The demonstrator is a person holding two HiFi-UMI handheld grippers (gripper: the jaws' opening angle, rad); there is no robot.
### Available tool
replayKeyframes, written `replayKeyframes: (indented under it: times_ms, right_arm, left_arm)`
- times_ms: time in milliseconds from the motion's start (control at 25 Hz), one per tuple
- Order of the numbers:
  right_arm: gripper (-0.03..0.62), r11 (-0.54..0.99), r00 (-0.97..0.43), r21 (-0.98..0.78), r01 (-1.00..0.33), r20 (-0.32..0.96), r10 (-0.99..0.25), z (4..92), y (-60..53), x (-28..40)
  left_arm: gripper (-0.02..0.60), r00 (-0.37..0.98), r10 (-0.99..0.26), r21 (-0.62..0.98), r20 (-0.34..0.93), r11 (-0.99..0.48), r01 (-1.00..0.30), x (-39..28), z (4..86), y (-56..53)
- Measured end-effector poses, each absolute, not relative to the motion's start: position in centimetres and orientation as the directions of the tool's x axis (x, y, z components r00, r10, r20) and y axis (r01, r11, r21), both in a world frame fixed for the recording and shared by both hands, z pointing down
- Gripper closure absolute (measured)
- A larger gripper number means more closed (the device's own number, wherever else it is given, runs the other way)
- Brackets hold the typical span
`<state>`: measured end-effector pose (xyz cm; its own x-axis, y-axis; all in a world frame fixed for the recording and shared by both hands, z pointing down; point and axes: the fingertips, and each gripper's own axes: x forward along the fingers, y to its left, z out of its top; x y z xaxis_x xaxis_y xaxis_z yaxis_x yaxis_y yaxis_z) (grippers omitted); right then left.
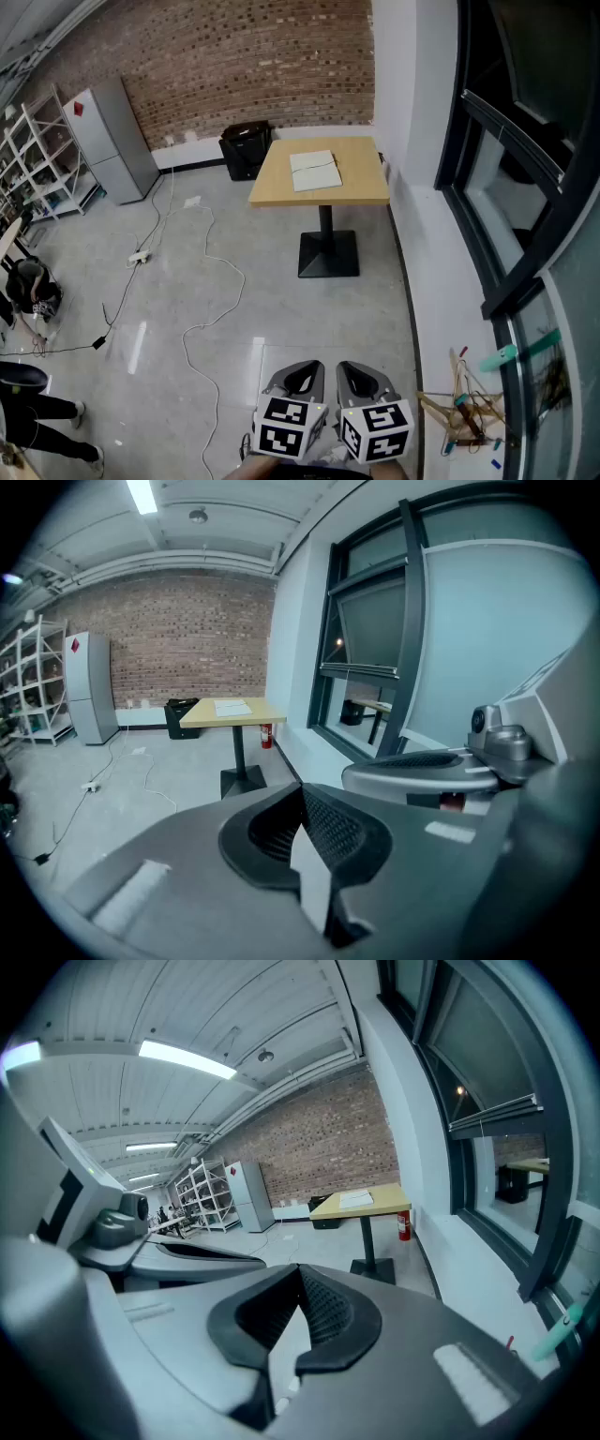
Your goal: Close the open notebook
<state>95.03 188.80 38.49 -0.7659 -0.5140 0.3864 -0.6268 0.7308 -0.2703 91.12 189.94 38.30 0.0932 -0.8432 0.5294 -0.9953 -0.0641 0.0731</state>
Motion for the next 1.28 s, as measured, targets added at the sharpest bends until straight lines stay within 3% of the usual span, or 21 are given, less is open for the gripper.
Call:
replayKeyframes:
  times_ms: [320, 600, 840, 1120, 1280]
  right_arm:
    - [0.589, 0.723, -0.752, -0.254, -0.643, 0.39, -0.531, 36.9, 188.6, 98.9]
    - [0.589, 0.709, -0.74, -0.261, -0.655, 0.407, -0.535, 38.3, 179.9, 89.7]
    - [0.591, 0.687, -0.712, -0.252, -0.682, 0.443, -0.545, 42.8, 160.5, 73.0]
    - [0.592, 0.67, -0.684, -0.23, -0.706, 0.466, -0.561, 42.0, 134.7, 43.2]
    - [0.595, 0.666, -0.669, -0.209, -0.716, 0.479, -0.568, 39.4, 125.3, 26.1]
  left_arm:
    - [0.583, 0.089, -0.845, 0.067, 0.527, -0.063, -0.996, 95.0, 36.5, 189.9]
    - [0.583, 0.108, -0.836, 0.086, 0.537, -0.073, -0.994, 86.0, 38.0, 180.9]
    - [0.583, 0.141, -0.822, 0.114, 0.551, -0.093, -0.989, 69.3, 42.4, 161.2]
    - [0.583, 0.173, -0.809, 0.134, 0.562, -0.117, -0.984, 39.4, 41.7, 135.5]
    - [0.583, 0.191, -0.805, 0.143, 0.562, -0.134, -0.981, 22.1, 39.1, 125.9]
